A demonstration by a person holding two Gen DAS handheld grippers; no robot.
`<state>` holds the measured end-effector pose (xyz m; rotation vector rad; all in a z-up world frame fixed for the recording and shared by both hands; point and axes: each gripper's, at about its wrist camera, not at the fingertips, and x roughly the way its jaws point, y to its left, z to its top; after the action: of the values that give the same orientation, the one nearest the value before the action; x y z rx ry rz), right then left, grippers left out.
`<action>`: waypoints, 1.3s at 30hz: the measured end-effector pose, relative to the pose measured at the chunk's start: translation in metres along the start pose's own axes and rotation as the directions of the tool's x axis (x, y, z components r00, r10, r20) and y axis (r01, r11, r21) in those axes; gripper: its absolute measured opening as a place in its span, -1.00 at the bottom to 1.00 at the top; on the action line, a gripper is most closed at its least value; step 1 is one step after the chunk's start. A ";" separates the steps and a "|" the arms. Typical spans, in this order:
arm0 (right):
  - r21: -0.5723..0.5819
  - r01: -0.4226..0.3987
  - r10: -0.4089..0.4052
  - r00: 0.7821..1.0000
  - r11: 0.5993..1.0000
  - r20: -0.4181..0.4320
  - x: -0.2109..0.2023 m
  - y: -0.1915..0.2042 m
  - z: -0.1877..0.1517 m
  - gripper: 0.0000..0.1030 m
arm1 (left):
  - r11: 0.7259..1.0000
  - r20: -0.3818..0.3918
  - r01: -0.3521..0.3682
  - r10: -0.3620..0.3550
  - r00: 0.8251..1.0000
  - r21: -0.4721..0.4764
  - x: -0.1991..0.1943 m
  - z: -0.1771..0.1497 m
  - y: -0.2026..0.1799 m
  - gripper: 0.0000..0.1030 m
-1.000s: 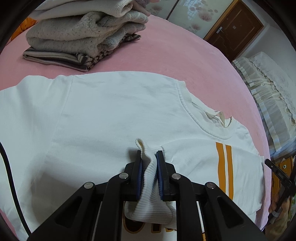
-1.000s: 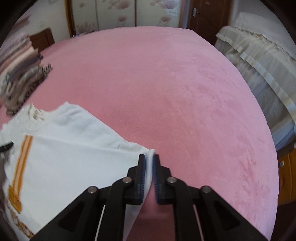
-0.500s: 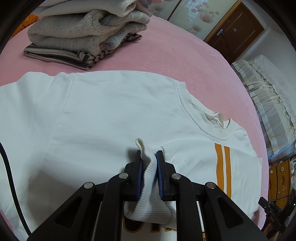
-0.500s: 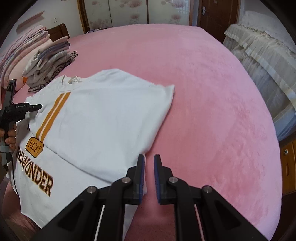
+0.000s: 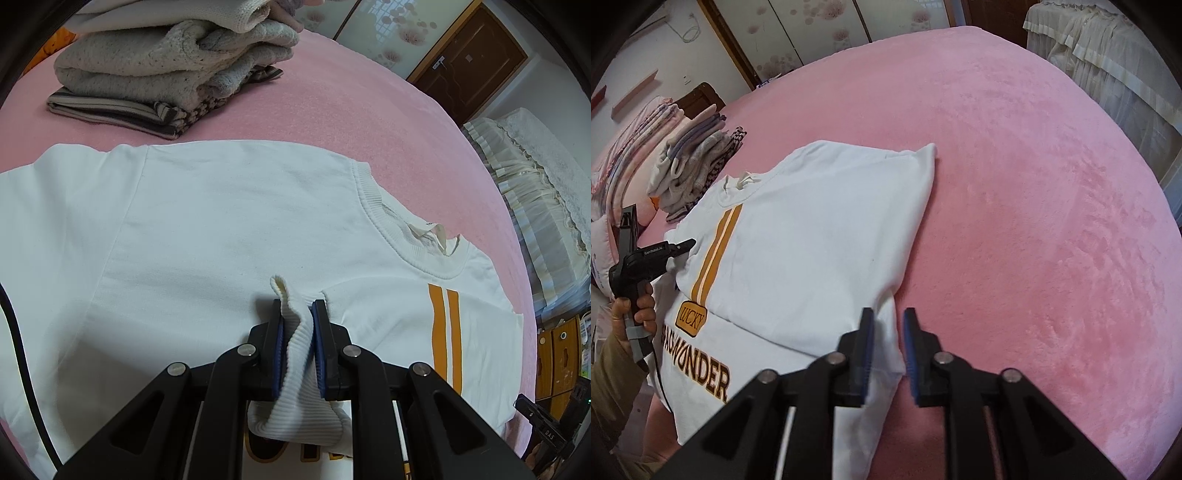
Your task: Fold small clothes
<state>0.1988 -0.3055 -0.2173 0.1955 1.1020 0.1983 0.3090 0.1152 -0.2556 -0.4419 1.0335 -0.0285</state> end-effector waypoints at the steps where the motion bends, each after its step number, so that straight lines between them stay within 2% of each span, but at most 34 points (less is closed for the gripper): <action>1: 0.001 -0.006 0.006 1.000 1.000 0.000 0.000 0.000 -0.001 -0.33 | 1.000 0.000 0.000 0.000 1.000 0.000 0.000 0.000 0.000 -0.77; 6: -0.015 0.014 -0.014 0.999 1.000 -0.028 0.012 0.000 -0.004 -0.32 | 1.000 0.001 -0.004 0.004 1.000 0.004 0.000 0.000 0.000 -0.77; 7: -0.014 0.014 -0.015 1.000 1.000 -0.027 0.013 0.000 -0.005 -0.41 | 1.000 0.001 -0.006 0.006 1.000 0.005 0.000 0.000 -0.001 -0.77; 8: -0.014 0.000 0.000 1.000 1.000 -0.023 0.012 0.000 -0.006 -0.73 | 1.000 0.002 -0.007 0.007 1.000 0.007 -0.001 0.000 -0.001 -0.77; 9: -0.017 -0.008 0.008 1.000 1.000 -0.019 0.009 0.001 -0.007 -0.85 | 1.000 0.002 -0.008 0.008 1.000 0.009 -0.001 0.000 -0.002 -0.77; 12: -0.033 0.021 -0.020 0.999 0.999 0.024 -0.002 0.005 -0.015 -0.91 | 1.000 0.003 -0.010 0.010 1.000 0.013 0.000 -0.001 -0.003 -0.76; 15: 0.051 -0.009 0.006 0.999 0.999 0.052 -0.007 -0.007 -0.023 -0.94 | 1.000 0.003 -0.012 0.012 1.000 0.015 0.000 -0.001 -0.002 -0.76; 18: 0.187 -0.023 0.007 0.996 0.982 0.085 -0.008 -0.023 -0.031 -1.00 | 1.000 0.005 -0.018 0.017 1.000 0.016 0.000 -0.001 -0.003 -0.76; 20: 0.265 0.060 -0.083 0.994 0.962 0.074 -0.005 -0.034 -0.039 -1.00 | 1.000 0.005 -0.019 0.019 1.000 0.015 0.000 -0.002 -0.003 -0.76; 22: 0.342 0.031 -0.060 0.995 0.939 0.074 -0.004 -0.046 -0.052 -1.00 | 1.000 0.005 -0.022 0.022 1.000 0.020 0.000 -0.001 -0.004 -0.76; 25: 0.294 0.047 -0.074 0.994 0.955 0.084 -0.011 -0.034 -0.053 -1.00 | 0.999 0.004 -0.033 0.033 0.999 0.034 0.000 -0.001 -0.006 -0.76; 28: 0.274 0.000 -0.024 0.996 0.962 0.085 -0.012 -0.027 -0.041 -1.00 | 0.999 0.003 -0.031 0.031 1.000 0.029 0.000 -0.001 -0.005 -0.76; 32: 0.239 -0.016 -0.006 0.996 0.971 0.090 -0.007 -0.020 -0.020 -0.87 | 0.999 0.003 -0.026 0.026 1.000 0.022 0.000 -0.001 -0.004 -0.76; 37: 0.174 -0.027 0.009 0.995 0.984 0.099 -0.004 -0.007 -0.005 -0.84 | 0.999 -0.001 -0.024 0.024 1.000 0.023 0.000 -0.001 -0.003 -0.76; 39: 0.163 -0.034 0.014 0.992 0.986 0.122 -0.009 -0.004 -0.002 -0.58 | 1.000 0.000 -0.022 0.022 1.000 0.021 0.001 -0.001 -0.002 -0.76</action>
<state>0.1927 -0.3116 -0.2113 0.3646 0.9968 0.1148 0.3093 0.1126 -0.2557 -0.4120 1.0373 -0.0200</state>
